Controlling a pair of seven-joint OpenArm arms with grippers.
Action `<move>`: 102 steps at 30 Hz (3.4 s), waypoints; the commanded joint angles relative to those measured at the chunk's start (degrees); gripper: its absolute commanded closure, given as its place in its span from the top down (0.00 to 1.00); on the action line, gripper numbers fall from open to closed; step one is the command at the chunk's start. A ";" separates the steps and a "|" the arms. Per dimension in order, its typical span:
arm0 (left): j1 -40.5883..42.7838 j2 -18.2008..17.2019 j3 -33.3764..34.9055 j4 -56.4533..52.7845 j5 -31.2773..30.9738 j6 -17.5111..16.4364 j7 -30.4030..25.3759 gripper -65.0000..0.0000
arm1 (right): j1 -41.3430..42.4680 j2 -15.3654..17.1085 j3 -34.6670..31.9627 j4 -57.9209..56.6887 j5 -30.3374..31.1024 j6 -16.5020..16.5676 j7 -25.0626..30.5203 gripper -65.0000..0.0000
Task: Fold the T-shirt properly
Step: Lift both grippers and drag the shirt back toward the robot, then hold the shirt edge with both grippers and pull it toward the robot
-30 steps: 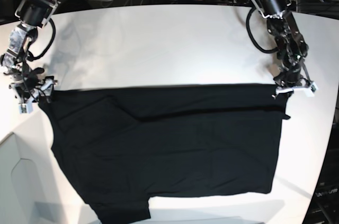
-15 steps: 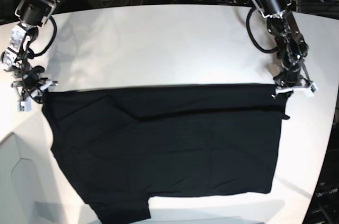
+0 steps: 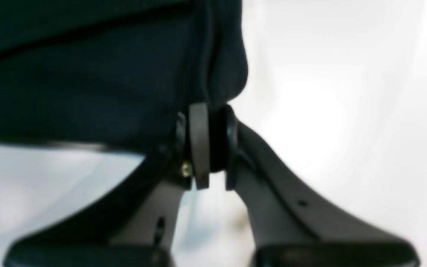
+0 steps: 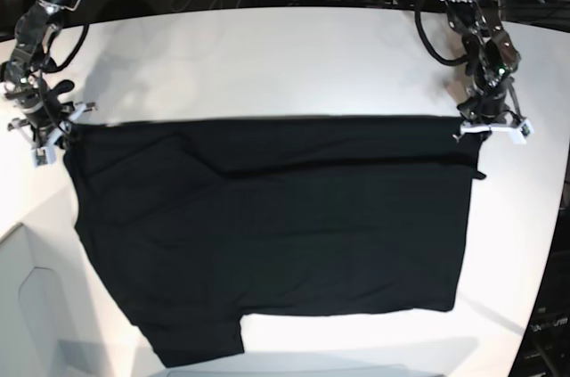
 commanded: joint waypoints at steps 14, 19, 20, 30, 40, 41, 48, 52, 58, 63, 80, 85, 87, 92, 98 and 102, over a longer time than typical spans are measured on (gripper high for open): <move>-13.05 -1.46 -0.13 5.87 0.11 0.38 7.70 0.00 | 16.65 4.35 -0.26 4.43 0.41 0.56 -9.37 0.00; -17.89 -1.46 -0.30 5.95 -0.07 0.47 11.65 0.00 | 25.62 4.35 -0.26 4.43 0.41 0.56 -12.88 0.00; -17.97 -1.46 -0.39 6.04 -0.07 0.47 11.92 0.00 | 25.97 4.35 -0.17 4.43 0.41 0.56 -13.23 0.00; -9.45 -0.76 -4.08 7.62 -0.25 0.12 11.92 0.00 | 15.42 4.26 0.18 4.70 0.50 0.56 -12.09 0.00; -6.98 -1.02 -5.31 9.73 -2.97 0.12 12.01 0.00 | 20.69 3.12 0.79 4.87 0.94 0.56 -10.68 0.00; -6.98 -1.02 -5.75 10.09 -4.11 0.12 12.18 0.00 | 21.22 2.68 1.67 4.87 0.94 0.56 -10.77 0.00; -3.73 -0.85 -6.02 9.82 -7.28 0.12 11.83 0.00 | 14.89 1.10 4.66 4.78 -0.29 0.56 -11.83 0.00; -1.80 -0.76 -5.93 9.82 -7.37 0.12 11.74 0.00 | 10.41 1.01 4.66 4.78 0.14 0.56 -10.07 0.00; 0.93 -0.76 -5.75 9.82 -7.37 0.12 11.74 0.00 | 8.65 1.19 4.92 4.87 0.14 0.56 -10.07 0.00; 2.07 -0.76 -5.84 10.17 -7.45 0.12 11.74 0.00 | 10.32 -0.92 8.35 11.03 -0.12 0.56 -10.42 0.00; 18.51 3.11 -6.10 17.91 -7.45 0.03 11.74 0.00 | -11.57 -1.36 8.44 14.81 -2.58 0.56 -9.81 0.00; 22.55 3.11 -7.07 21.25 -7.45 0.03 11.74 0.00 | -16.06 -1.36 8.44 14.89 -2.58 0.56 -9.81 0.00; 22.73 3.20 -8.30 21.43 -7.45 0.03 11.74 0.00 | -17.81 -1.36 8.44 14.89 -2.32 0.56 -9.81 0.00; 23.78 3.20 -9.80 21.43 -7.45 0.03 12.27 0.00 | -19.66 -3.65 10.38 15.60 -2.58 0.56 -9.72 0.00; 25.54 3.20 -9.71 21.43 -7.45 0.03 12.18 0.00 | -20.98 -5.14 11.96 17.53 -2.58 0.56 -9.72 0.00; 25.63 3.20 -9.62 21.34 -7.54 0.03 12.36 0.00 | -20.98 -5.23 12.22 17.71 -2.58 0.56 -9.72 0.00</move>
